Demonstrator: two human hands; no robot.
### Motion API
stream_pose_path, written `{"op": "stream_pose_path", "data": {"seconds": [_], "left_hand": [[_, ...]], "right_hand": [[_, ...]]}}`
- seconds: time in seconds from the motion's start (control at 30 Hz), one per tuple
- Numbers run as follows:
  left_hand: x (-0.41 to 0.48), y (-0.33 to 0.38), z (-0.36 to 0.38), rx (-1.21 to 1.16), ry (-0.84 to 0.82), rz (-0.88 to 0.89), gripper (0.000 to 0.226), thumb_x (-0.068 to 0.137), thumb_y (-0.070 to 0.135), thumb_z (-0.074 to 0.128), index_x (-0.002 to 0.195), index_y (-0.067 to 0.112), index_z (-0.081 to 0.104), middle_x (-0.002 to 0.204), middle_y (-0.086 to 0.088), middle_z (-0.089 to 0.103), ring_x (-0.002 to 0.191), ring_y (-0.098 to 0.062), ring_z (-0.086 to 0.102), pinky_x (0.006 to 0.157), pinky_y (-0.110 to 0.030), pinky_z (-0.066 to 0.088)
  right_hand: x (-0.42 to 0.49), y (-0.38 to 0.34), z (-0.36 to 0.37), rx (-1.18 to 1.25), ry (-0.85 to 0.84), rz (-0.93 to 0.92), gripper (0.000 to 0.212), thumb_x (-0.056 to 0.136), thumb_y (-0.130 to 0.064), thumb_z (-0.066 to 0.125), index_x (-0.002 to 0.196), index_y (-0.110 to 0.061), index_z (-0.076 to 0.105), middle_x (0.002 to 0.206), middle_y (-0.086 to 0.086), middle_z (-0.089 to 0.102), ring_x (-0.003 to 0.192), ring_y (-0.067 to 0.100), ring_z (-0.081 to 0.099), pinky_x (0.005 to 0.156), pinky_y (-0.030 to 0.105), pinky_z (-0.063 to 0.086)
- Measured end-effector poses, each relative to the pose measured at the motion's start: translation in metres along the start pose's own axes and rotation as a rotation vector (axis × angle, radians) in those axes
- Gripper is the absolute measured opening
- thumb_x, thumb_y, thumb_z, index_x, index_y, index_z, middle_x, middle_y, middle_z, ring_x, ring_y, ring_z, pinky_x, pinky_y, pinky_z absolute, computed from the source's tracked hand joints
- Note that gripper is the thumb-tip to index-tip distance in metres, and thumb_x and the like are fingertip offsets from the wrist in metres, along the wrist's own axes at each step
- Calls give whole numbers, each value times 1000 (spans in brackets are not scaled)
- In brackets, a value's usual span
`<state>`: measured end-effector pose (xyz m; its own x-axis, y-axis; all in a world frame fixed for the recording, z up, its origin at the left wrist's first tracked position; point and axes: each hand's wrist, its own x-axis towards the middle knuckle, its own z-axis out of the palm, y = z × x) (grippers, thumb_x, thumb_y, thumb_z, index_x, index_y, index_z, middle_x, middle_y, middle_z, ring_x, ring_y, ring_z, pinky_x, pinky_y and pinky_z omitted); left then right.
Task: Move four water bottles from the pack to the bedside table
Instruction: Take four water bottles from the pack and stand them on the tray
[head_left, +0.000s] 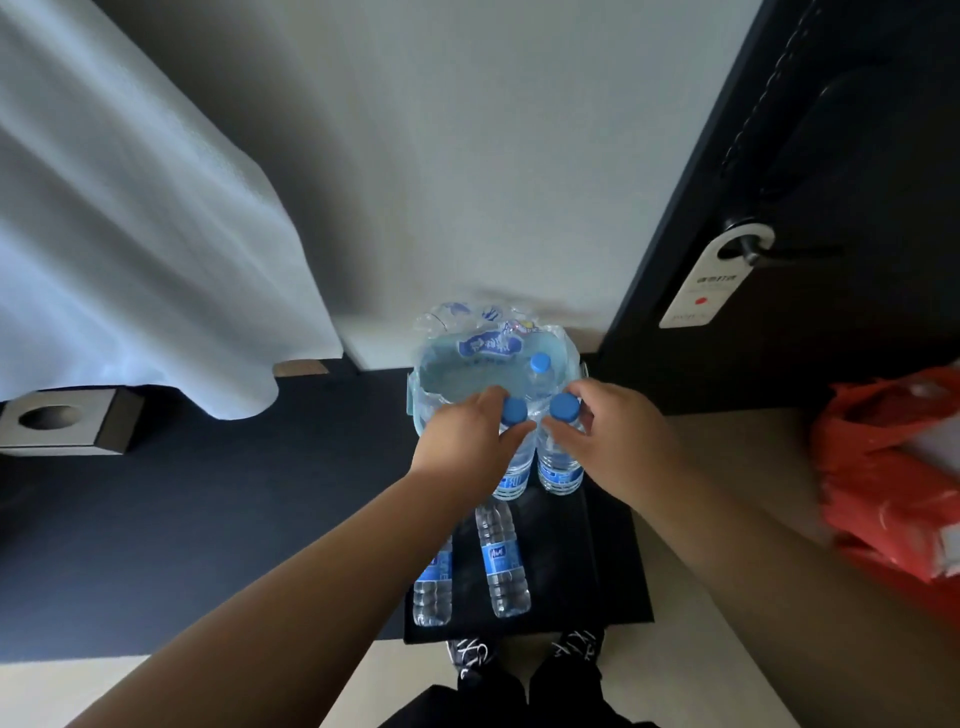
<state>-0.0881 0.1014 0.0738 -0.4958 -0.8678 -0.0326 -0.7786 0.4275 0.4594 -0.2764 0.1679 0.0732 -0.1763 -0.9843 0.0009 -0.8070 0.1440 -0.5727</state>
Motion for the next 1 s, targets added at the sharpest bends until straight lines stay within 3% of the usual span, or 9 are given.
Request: {"op": "stream_pose_path", "data": {"seconds": [0.13, 0.3, 0.47, 0.53, 0.6, 0.73, 0.83, 1.0], "left_hand": [[-7, -5, 36, -67, -91, -101, 33, 96, 50, 61, 100, 18, 59, 85, 0, 65, 79, -27, 62, 67, -38, 50], [-10, -17, 91, -126, -190, -267, 31, 93, 50, 62, 88, 21, 52, 75, 6, 59, 74, -24, 59, 62, -35, 45], [-4, -26, 137, -163, -259, -434, 31, 92, 50, 63, 89, 21, 55, 81, 3, 61, 80, -24, 61, 71, -41, 54], [-4, -29, 152, -147, -313, -461, 32, 92, 50, 63, 85, 20, 53, 79, 1, 61, 75, -21, 60, 65, -38, 54], [-3, -32, 164, -135, -337, -477, 32, 93, 50, 63, 83, 21, 51, 77, 2, 59, 71, -20, 59, 60, -34, 47], [5, -41, 183, -103, -379, -524, 32, 93, 55, 61, 87, 24, 54, 80, 2, 62, 75, -20, 61, 66, -36, 49], [10, -50, 194, -72, -415, -546, 37, 93, 57, 61, 92, 21, 57, 83, 1, 63, 74, -20, 62, 61, -34, 46], [12, -65, 218, 52, -470, -582, 45, 92, 64, 56, 90, 19, 60, 80, 1, 67, 73, -21, 66, 67, -37, 57]], "right_hand": [[-13, 24, 23, -22, -68, 45, 27, 94, -47, 72, 100, -22, 66, 82, -9, 65, 69, 8, 61, 60, 31, 53], [-21, 58, 64, -9, -158, 153, 26, 94, -42, 72, 92, -18, 65, 79, -7, 61, 67, 10, 57, 60, 32, 46], [-29, 91, 105, -21, -278, 228, 29, 96, -43, 71, 102, -15, 66, 91, -1, 68, 83, 21, 67, 68, 35, 50], [-29, 102, 116, -19, -289, 272, 36, 96, -45, 70, 110, -12, 67, 97, 3, 70, 90, 24, 69, 69, 32, 45], [-28, 109, 125, -3, -285, 299, 38, 96, -48, 70, 110, -12, 68, 93, 4, 70, 88, 24, 69, 69, 33, 47], [-22, 120, 140, -4, -314, 362, 36, 96, -51, 68, 99, -16, 66, 83, 0, 69, 78, 21, 69, 70, 40, 59], [-14, 126, 154, -9, -334, 408, 41, 96, -55, 65, 104, -15, 66, 88, 1, 71, 80, 21, 70, 70, 40, 59], [-3, 135, 179, -71, -375, 516, 41, 92, -61, 60, 93, -21, 67, 79, -2, 69, 69, 19, 68, 65, 38, 61]]}}
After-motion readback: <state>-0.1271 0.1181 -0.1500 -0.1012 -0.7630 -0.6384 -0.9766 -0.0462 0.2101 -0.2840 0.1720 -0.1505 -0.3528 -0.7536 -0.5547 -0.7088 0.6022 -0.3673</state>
